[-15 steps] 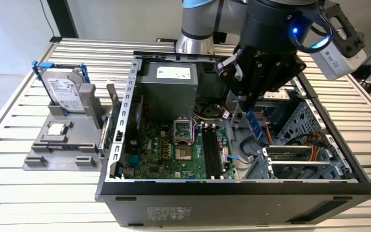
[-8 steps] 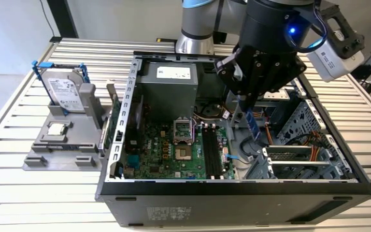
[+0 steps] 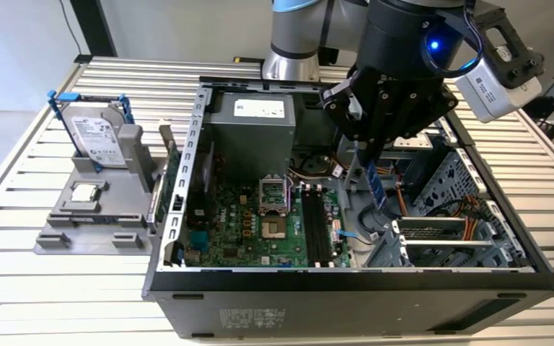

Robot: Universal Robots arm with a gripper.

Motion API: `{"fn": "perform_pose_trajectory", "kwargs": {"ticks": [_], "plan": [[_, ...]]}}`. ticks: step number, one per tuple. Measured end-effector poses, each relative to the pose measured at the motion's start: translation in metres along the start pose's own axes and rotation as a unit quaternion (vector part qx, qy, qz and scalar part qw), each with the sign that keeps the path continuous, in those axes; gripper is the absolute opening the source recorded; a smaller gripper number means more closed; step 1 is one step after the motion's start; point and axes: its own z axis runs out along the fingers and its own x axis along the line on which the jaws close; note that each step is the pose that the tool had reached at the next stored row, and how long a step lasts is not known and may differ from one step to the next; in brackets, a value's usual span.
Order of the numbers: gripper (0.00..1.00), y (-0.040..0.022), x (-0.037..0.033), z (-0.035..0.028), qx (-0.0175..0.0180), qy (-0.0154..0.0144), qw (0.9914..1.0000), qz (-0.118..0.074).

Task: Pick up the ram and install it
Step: 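Insert the ram into the slot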

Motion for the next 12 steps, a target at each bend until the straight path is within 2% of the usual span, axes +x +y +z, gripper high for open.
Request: {"fn": "perform_pose_trajectory", "kwargs": {"ticks": [7,12], "plan": [[0.00,0.0001,0.0000,0.0001,0.0000,0.0000,1.00000,0.000],[0.00,0.0017,-0.0002,0.0031,0.0000,0.0000,1.00000,0.000]]}}
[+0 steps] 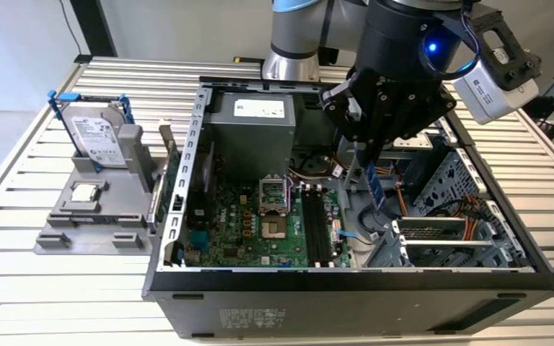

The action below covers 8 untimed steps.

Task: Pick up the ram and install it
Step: 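Insert the ram into the slot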

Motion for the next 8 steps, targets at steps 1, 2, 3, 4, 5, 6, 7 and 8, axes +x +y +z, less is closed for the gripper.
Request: {"fn": "perform_pose_trajectory", "kwargs": {"ticks": [1,2,3,4,5,6,7,8], "plan": [[0.00,0.0006,-0.0005,0.0009,0.0000,0.0002,1.00000,0.000],[0.00,0.0014,-0.0013,0.0019,0.0000,0.0006,1.00000,0.000],[0.00,0.0022,-0.0022,0.0028,0.0000,0.0010,1.00000,0.000],[0.00,0.0030,-0.0032,0.0037,0.0000,0.0015,1.00000,0.000],[0.00,0.0038,-0.0039,0.0047,-0.0001,0.0018,1.00000,0.000],[0.00,0.0045,-0.0043,0.0056,-0.0001,0.0019,1.00000,0.000],[0.00,0.0046,-0.0043,0.0058,-0.0001,0.0020,1.00000,0.000],[0.00,0.0046,-0.0043,0.0058,-0.0001,0.0020,1.00000,0.000]]}}
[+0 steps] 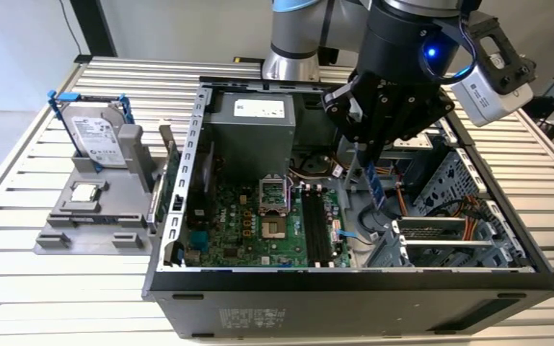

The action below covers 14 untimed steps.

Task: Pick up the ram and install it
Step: 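Insert the ram into the slot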

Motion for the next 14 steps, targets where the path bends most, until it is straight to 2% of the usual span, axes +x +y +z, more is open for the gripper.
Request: {"fn": "perform_pose_trajectory", "kwargs": {"ticks": [14], "plan": [[0.00,0.0002,-0.0001,0.0018,-0.0002,-0.0001,1.00000,0.000]]}}
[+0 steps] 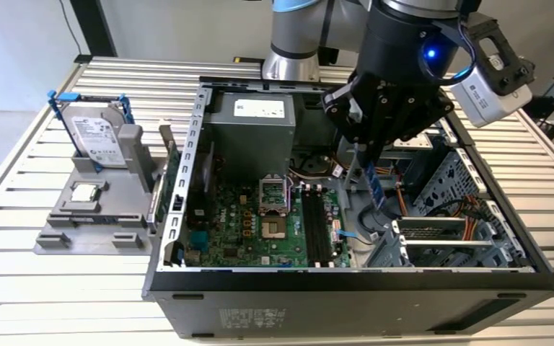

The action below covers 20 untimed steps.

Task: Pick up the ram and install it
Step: 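Insert the ram into the slot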

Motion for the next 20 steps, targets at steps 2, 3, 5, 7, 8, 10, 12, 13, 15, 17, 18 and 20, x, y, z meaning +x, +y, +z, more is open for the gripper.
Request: {"fn": "perform_pose_trajectory", "kwargs": {"ticks": [2,3,5,7,8,10,12,13,15,17,18,20], "plan": [[0.00,0.0000,0.0001,0.0028,0.0002,0.0001,1.00000,0.001],[0.00,0.0000,0.0002,0.0046,0.0002,0.0001,1.00000,0.002],[0.00,0.0001,0.0004,0.0082,0.0002,0.0001,0.99999,0.003],[0.00,0.0003,0.0006,0.0119,0.0002,0.0001,0.99999,0.004],[0.00,0.0004,0.0007,0.0137,0.0002,0.0001,0.99999,0.004],[0.00,0.0005,0.0009,0.0173,0.0002,-0.0001,0.99999,0.005],[0.00,0.0005,0.0011,0.0210,0.0001,-0.0001,0.99999,0.005],[0.00,0.0005,0.0011,0.0228,0.0001,-0.0001,0.99999,0.005],[0.00,0.0005,0.0008,0.0264,0.0002,-0.0001,0.99999,0.005],[0.00,0.0006,0.0009,0.0300,0.0003,-0.0001,0.99999,0.005],[0.00,0.0007,0.0009,0.0319,0.0004,-0.0001,0.99999,0.005],[0.00,0.0007,0.0004,0.0356,0.0005,-0.0001,0.99998,0.006]]}}
